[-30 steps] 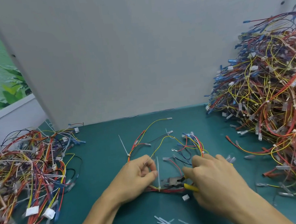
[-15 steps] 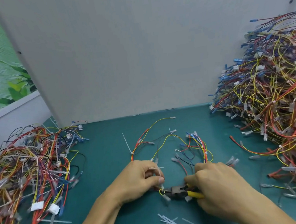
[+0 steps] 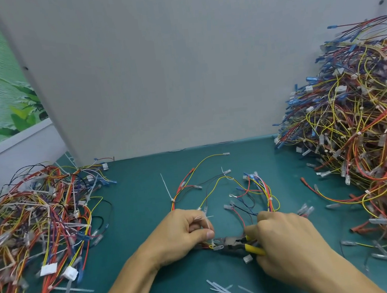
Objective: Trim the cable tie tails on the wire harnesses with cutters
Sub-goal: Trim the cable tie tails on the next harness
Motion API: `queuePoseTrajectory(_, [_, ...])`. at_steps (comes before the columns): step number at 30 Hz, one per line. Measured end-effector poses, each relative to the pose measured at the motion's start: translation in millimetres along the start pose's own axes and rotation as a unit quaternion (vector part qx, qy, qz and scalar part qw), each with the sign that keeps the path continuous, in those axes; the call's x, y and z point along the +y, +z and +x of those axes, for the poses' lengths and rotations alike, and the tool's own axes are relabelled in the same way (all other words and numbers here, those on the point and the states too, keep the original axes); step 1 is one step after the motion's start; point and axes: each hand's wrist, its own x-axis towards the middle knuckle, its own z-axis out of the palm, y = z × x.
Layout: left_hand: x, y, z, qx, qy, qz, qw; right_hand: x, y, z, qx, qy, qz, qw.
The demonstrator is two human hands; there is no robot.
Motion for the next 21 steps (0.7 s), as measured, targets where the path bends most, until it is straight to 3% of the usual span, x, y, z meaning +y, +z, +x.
queuePoseTrajectory(21, [8.5,0.5,-0.5,0.019,0.013,0.072,0.997,-3.4,2.6,4.9,-0.038,-0.033,-0.005,0.999])
